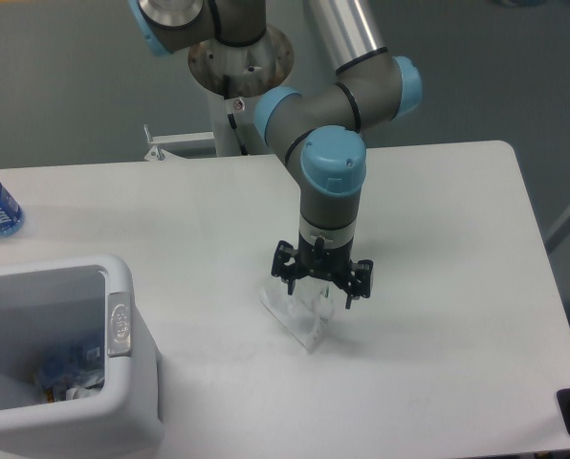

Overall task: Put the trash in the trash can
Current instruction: 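Lower the gripper onto the plastic bag and close on it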

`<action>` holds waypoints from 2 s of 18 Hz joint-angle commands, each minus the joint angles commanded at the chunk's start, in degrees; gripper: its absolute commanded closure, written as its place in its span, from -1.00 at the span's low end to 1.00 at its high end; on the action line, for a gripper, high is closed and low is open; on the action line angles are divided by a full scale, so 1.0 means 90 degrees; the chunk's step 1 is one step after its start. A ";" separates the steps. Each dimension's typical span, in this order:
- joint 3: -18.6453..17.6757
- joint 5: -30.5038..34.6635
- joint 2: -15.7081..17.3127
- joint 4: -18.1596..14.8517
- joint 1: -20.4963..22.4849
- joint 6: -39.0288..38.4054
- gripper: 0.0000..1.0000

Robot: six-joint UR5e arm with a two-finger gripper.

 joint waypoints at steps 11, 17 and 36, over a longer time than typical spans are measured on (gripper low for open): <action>-0.0010 0.0000 -0.0029 0.0010 0.0088 0.0000 -1.00; -0.0107 0.0020 -0.0029 0.0019 0.0078 -0.0020 -1.00; -0.0410 0.0313 -0.0068 0.0010 0.0000 -0.0107 -1.00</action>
